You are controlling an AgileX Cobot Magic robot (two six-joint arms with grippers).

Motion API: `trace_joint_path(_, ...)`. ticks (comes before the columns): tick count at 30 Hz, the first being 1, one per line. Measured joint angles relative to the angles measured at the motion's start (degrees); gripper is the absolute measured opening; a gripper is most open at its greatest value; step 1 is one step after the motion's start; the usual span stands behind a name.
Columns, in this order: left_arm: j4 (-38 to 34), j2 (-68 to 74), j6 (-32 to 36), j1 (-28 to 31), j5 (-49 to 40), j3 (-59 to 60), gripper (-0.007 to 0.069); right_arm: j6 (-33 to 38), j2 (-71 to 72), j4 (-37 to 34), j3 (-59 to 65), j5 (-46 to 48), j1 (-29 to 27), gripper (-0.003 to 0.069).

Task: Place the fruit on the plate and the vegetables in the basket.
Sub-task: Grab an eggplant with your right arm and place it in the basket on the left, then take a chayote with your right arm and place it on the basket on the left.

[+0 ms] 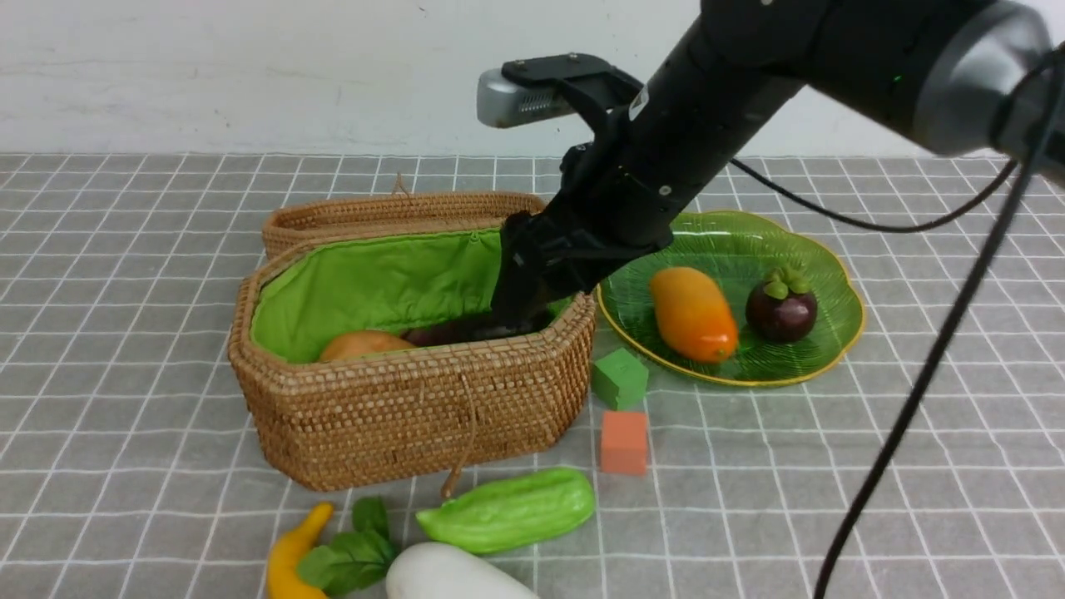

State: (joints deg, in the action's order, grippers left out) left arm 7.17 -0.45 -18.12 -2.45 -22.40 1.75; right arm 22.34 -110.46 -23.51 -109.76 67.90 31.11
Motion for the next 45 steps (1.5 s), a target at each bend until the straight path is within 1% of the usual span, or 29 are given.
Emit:
trace_joint_path(2, 0.0, 0.0, 0.0, 0.0, 0.0, 0.0, 0.0239, 7.0, 2.5, 0.2, 2.5, 1.1, 1.2, 0.0652)
trace_joint_path(4, 0.0, 0.0, 0.0, 0.0, 0.0, 0.0, 0.0239, 16.4, 4.9, 0.9, 6.4, 2.3, 2.8, 0.0634)
trace_joint_path(6, 0.0, 0.0, 0.0, 0.0, 0.0, 0.0, 0.0239, 23.3, 5.7, 1.8, 9.6, 2.6, 3.4, 0.062)
trace_joint_path(7, 0.0, 0.0, 0.0, 0.0, 0.0, 0.0, 0.0239, 28.0, 5.8, 2.2, 12.1, 2.6, 3.8, 0.0609)
trace_joint_path(8, 0.0, 0.0, 0.0, 0.0, 0.0, 0.0, 0.0239, 29.4, 5.8, 2.4, 13.4, 2.4, 3.8, 0.0604)
trace_joint_path(9, 0.0, 0.0, 0.0, 0.0, 0.0, 0.0, 0.0239, 33.0, 5.7, 2.9, 15.4, 1.5, 4.0, 0.0596)
trace_joint_path(10, 0.0, 0.0, 0.0, 0.0, 0.0, 0.0, 0.0239, 35.0, 5.2, 3.2, 17.3, 0.7, 4.2, 0.0589)
trace_joint_path(12, 0.0, 0.0, 0.0, 0.0, 0.0, 0.0, 0.0239, 39.5, 4.2, 4.4, 20.0, -3.3, 4.6, 0.058)
trace_joint_path(16, 0.0, 0.0, 0.0, 0.0, 0.0, 0.0, 0.0239, 44.9, 1.8, 6.8, 21.9, -10.0, 6.9, 0.0573)
trace_joint_path(21, 0.0, 0.0, 0.0, 0.0, 0.0, 0.0, 0.0239, 46.3, -1.1, 9.1, 22.0, -14.9, 8.9, 0.0572)
trace_joint_path(24, 0.0, 0.0, 0.0, 0.0, 0.0, 0.0, 0.0239, 46.3, -3.5, 9.5, 22.0, -15.8, 9.0, 0.057)
trace_joint_path(27, 0.0, 0.0, 0.0, 0.0, 0.0, 0.0, 0.0239, 46.1, -5.6, 10.5, 22.0, -16.2, 9.0, 0.0545)
trace_joint_path(28, 0.0, 0.0, 0.0, 0.0, 0.0, 0.0, 0.0239, 45.5, -6.0, 11.1, 22.0, -16.3, 9.0, 0.0511)
trace_joint_path(29, 0.0, 0.0, 0.0, 0.0, 0.0, 0.0, 0.0239, 45.5, -6.0, 11.1, 22.0, -16.3, 9.0, 0.0505)
trace_joint_path(30, 0.0, 0.0, 0.0, 0.0, 0.0, 0.0, 0.0239, 44.7, -6.1, 11.7, 22.0, -16.3, 9.0, 0.0447)
trace_joint_path(31, 0.0, 0.0, 0.0, 0.0, 0.0, 0.0, 0.0239, 44.2, -6.1, 12.3, 22.0, -16.3, 9.0, 0.0406)
trace_joint_path(32, 0.0, 0.0, 0.0, 0.0, 0.0, 0.0, 0.0239, 43.4, -6.0, 12.8, 22.0, -16.3, 9.0, 0.0398)
trace_joint_path(37, 0.0, 0.0, 0.0, 0.0, 0.0, 0.0, 0.0239, 40.2, -3.8, 14.2, 22.0, -16.2, 9.0, 0.0406)
trace_joint_path(41, 0.0, 0.0, 0.0, 0.0, 0.0, 0.0, 0.0239, 39.8, -1.3, 14.2, 22.0, -16.0, 8.9, 0.0406)
trace_joint_path(44, 0.0, 0.0, 0.0, 0.0, 0.0, 0.0, 0.0239, 39.7, 1.6, 13.5, 20.9, -14.9, 8.9, 0.0406)
trace_joint_path(45, 0.0, 0.0, 0.0, 0.0, 0.0, 0.0, 0.0239, 39.6, 3.8, 12.0, 19.3, -14.3, 8.9, 0.0406)
